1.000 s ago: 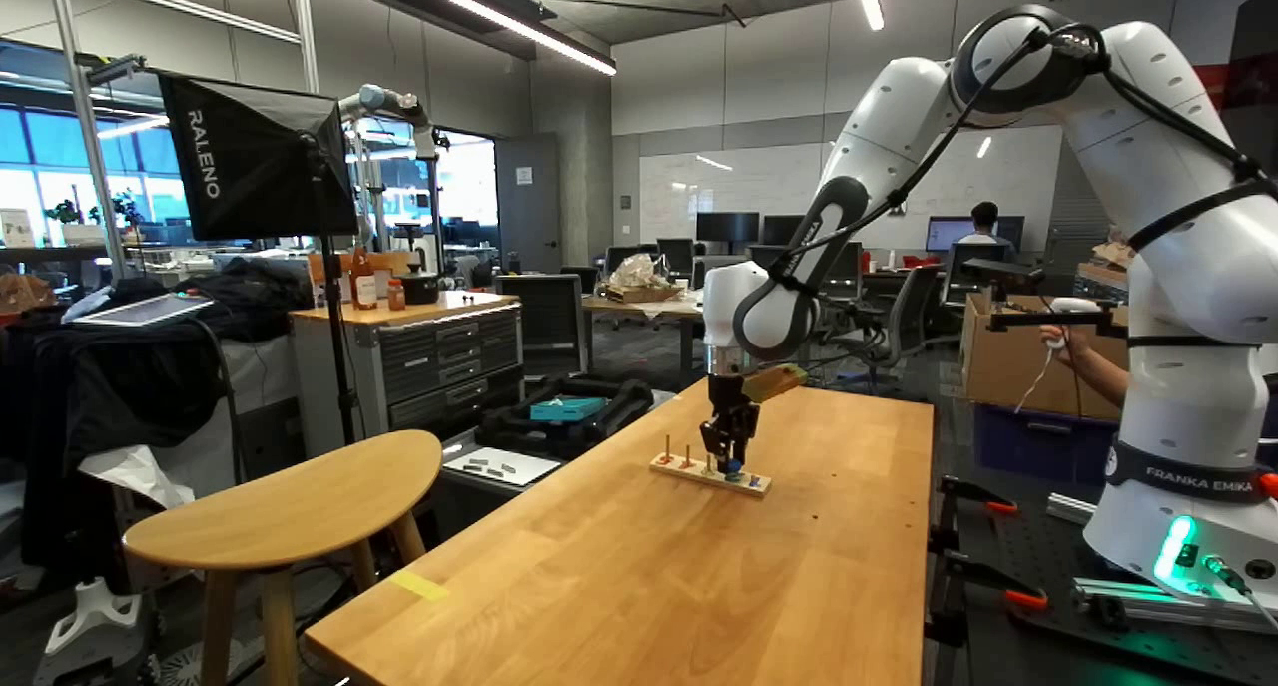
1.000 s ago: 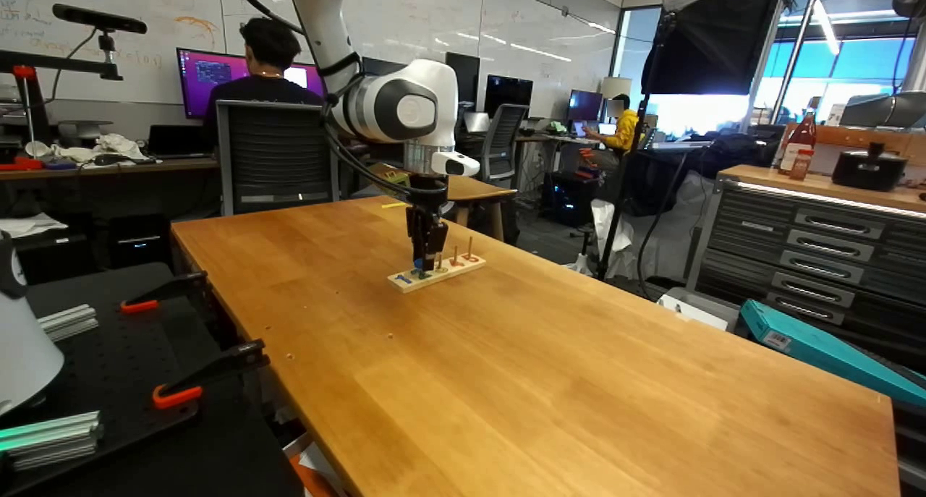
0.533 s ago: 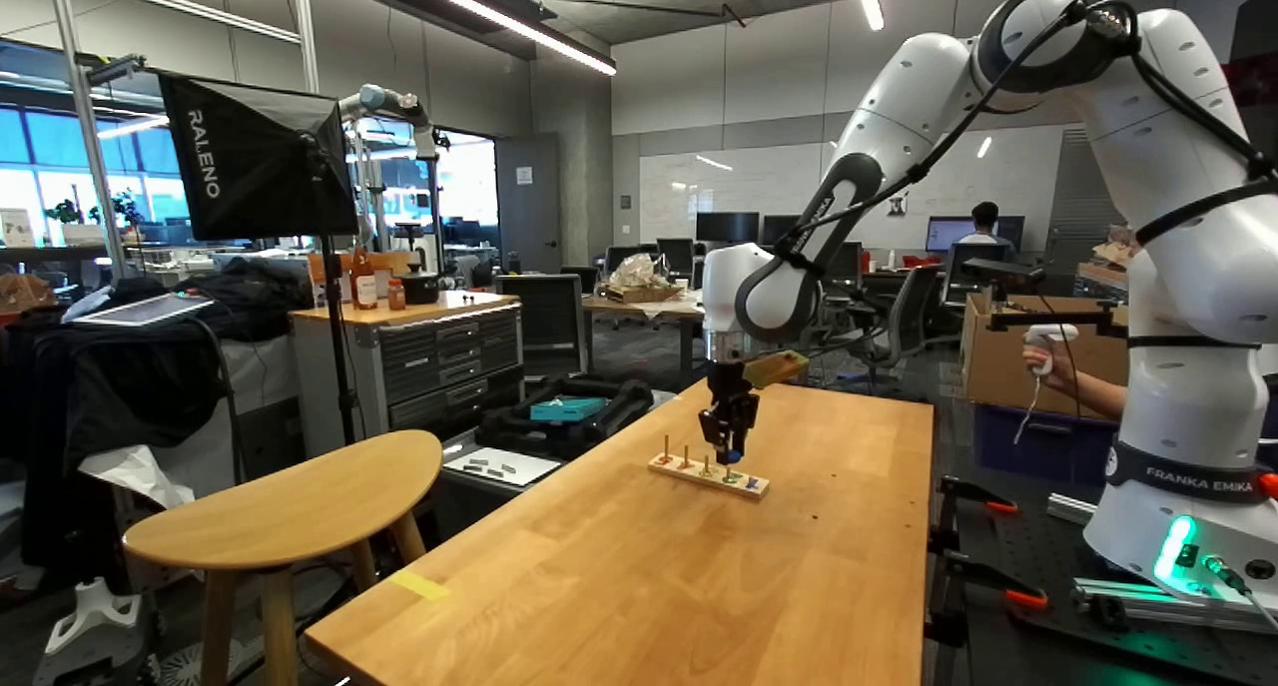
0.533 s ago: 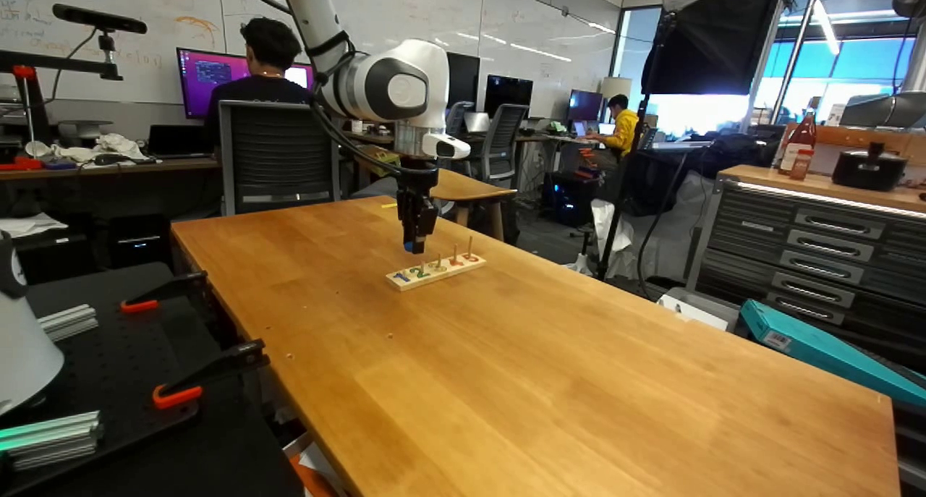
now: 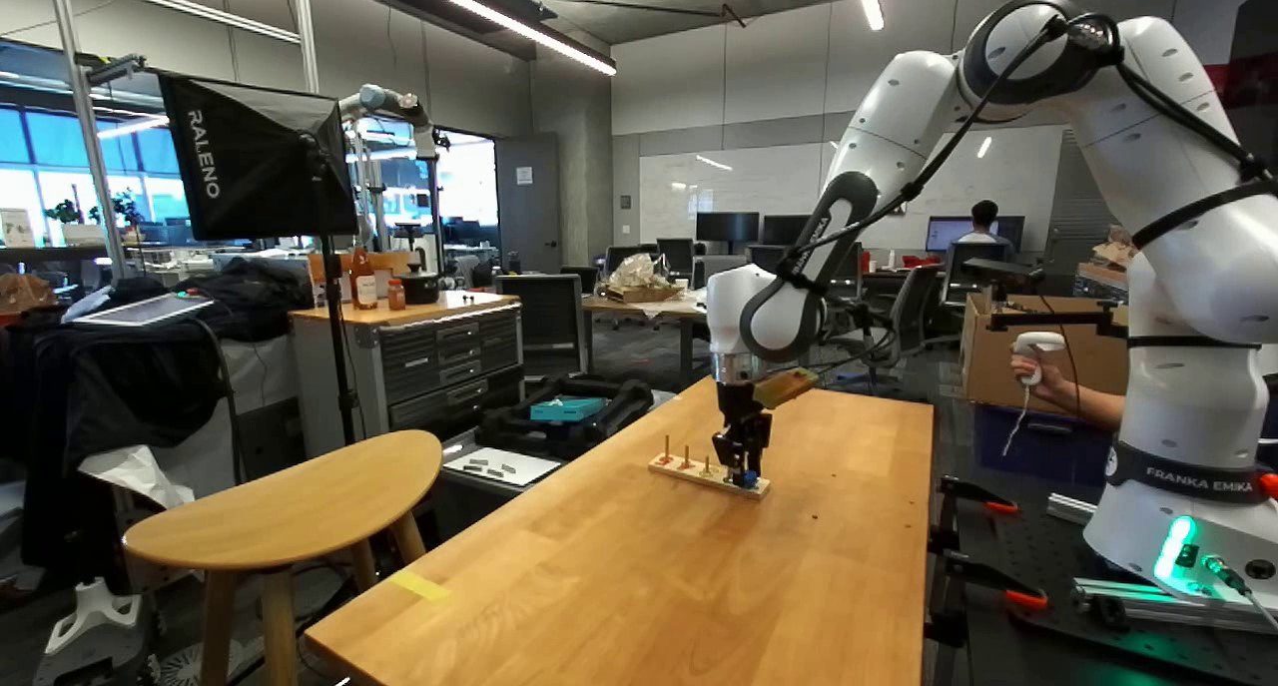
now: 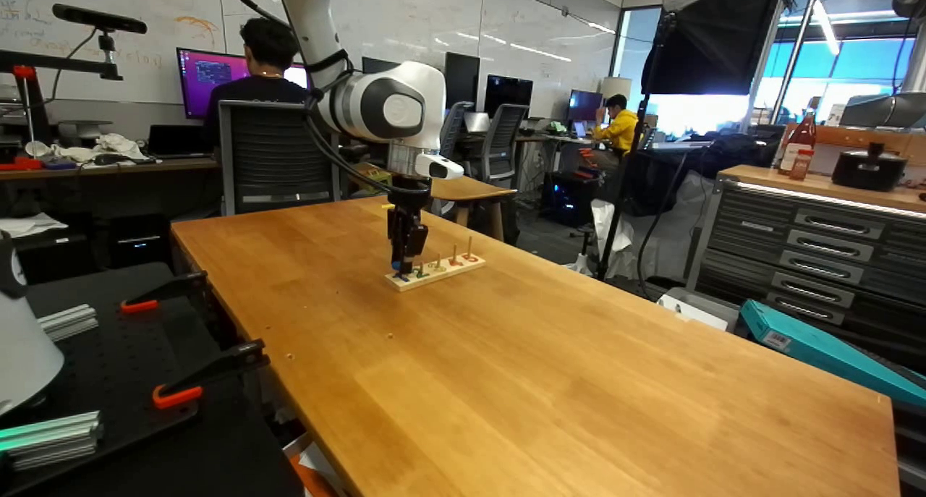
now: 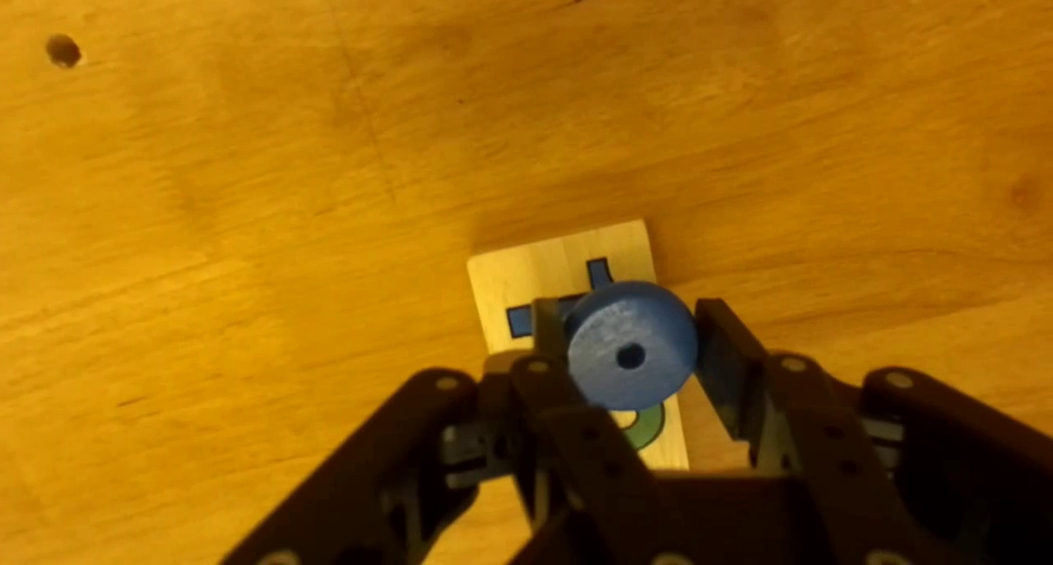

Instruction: Put the blue ring on the table

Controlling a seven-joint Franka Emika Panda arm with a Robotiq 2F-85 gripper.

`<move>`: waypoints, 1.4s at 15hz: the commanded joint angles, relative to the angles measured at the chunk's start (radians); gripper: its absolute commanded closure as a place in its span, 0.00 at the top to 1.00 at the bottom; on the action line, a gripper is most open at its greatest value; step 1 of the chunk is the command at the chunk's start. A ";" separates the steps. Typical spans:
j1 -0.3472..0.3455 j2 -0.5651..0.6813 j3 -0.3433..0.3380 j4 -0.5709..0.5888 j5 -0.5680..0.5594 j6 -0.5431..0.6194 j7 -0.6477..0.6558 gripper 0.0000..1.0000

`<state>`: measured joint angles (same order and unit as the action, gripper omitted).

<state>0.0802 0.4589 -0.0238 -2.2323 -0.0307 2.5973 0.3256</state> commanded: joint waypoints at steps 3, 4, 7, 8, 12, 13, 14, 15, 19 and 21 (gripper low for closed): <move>0.018 0.024 -0.002 0.008 0.031 -0.013 0.012 0.20; 0.017 0.020 -0.003 0.010 0.030 -0.016 0.014 0.20; 0.019 0.029 0.000 0.021 0.036 -0.024 0.024 0.20; 0.023 0.036 0.003 0.023 0.038 -0.022 0.029 0.20; 0.043 0.067 0.014 0.049 0.058 -0.040 0.058 0.20; 0.048 0.075 0.017 0.058 0.064 -0.044 0.067 0.20; 0.054 0.080 0.021 0.064 0.071 -0.050 0.076 0.20; 0.057 0.083 0.026 0.071 0.080 -0.057 0.079 0.20; 0.068 0.102 0.059 0.109 0.135 -0.118 0.094 0.20; 0.072 0.111 0.069 0.133 0.158 -0.150 0.105 0.20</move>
<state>0.1367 0.4877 0.0285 -2.1640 0.0751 2.4852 0.4078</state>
